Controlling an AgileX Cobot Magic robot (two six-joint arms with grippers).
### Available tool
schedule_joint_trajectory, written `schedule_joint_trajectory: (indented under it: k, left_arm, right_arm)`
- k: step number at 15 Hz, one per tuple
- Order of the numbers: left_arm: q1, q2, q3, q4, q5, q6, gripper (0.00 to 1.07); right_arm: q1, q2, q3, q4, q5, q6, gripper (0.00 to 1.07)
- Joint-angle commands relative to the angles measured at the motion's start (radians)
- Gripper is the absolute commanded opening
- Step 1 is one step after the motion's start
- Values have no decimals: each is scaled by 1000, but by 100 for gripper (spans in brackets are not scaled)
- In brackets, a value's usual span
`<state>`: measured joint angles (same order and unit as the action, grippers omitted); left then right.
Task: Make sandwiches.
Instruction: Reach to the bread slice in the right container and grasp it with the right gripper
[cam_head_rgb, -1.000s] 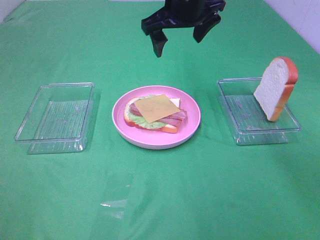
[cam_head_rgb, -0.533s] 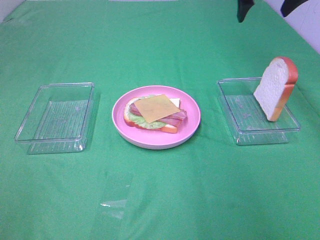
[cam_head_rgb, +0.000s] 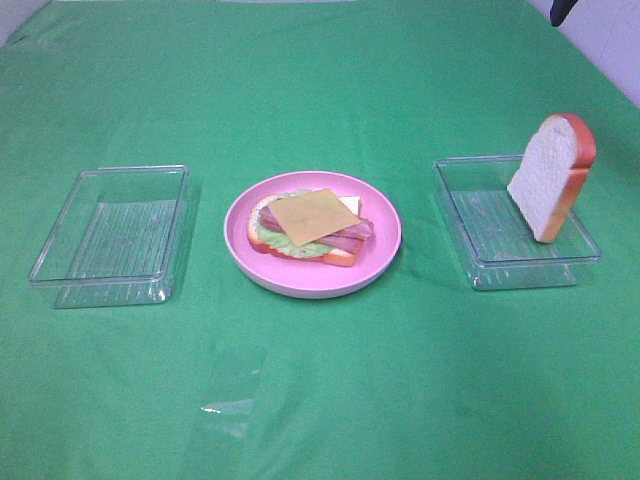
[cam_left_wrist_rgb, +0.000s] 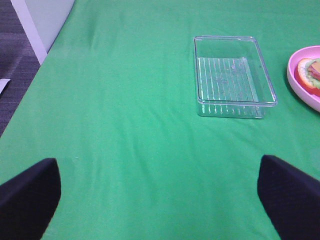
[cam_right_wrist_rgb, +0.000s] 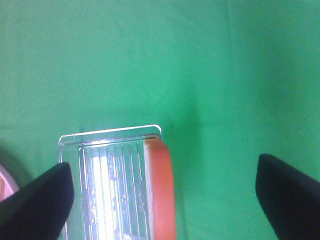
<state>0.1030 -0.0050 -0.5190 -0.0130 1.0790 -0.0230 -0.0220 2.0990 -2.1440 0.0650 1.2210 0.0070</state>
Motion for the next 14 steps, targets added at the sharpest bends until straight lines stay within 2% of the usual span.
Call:
schedule_joint_trajectory:
  k: [1,6,9,12,14]
  left_arm:
    - [2,-15,2,-2,-5,-1,101]
    - [2,-15,2,-2,-5,-1,101]
    - [2,-15,2,-2,-5,-1,101]
    - [2,-15,2,-2,-5,-1,101]
    - [2,-15,2,-2,-5,-1,101]
  right_arm:
    - [0,3,54,9,89,-33,96]
    - [0,7,261,13,-32,-34,96]
    - [0,46,356,73,-109,-71,96]
    - [0,76,357,119,-127,-90,96]
    - [0,81,357,119,-127,-90,89]
